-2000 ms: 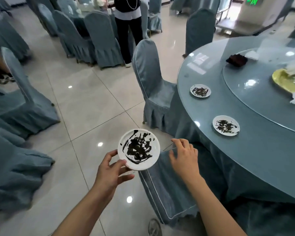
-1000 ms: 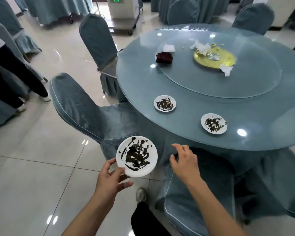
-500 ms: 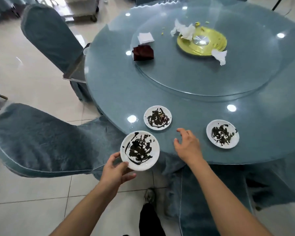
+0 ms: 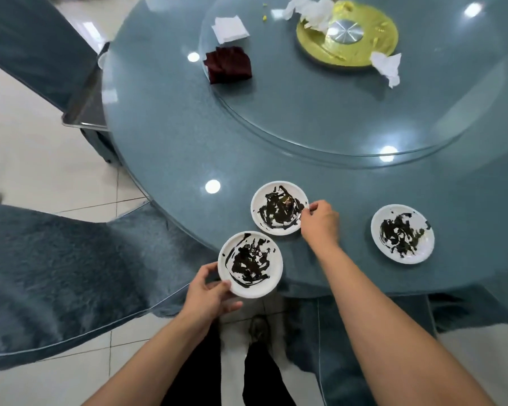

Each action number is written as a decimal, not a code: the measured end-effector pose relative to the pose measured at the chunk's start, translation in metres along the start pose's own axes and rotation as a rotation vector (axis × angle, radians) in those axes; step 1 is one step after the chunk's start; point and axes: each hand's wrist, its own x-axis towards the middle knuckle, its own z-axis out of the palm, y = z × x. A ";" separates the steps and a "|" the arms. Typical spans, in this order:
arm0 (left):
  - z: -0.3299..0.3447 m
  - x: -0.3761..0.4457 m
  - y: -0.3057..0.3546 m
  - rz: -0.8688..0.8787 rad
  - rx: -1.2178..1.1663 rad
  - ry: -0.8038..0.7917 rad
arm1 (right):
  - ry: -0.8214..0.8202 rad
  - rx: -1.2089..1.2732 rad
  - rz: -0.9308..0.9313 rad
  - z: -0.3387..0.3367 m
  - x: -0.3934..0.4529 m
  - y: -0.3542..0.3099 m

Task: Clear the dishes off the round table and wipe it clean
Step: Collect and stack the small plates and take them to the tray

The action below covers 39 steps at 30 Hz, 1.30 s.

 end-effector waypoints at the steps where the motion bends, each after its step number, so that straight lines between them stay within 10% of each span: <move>1: 0.003 0.004 0.001 -0.008 0.000 -0.012 | 0.035 0.059 0.006 -0.005 0.001 0.003; 15: 0.021 0.026 0.012 -0.091 -0.079 -0.050 | -0.143 0.141 -0.214 -0.012 -0.085 0.046; 25: 0.020 0.033 0.005 -0.006 0.012 -0.055 | 0.490 0.214 0.397 -0.115 -0.043 0.129; 32: 0.020 0.033 0.006 -0.013 0.017 -0.062 | 0.384 0.392 0.547 -0.110 -0.009 0.144; 39: 0.018 0.032 0.009 -0.027 0.010 -0.056 | 0.063 0.456 0.225 -0.054 -0.053 0.090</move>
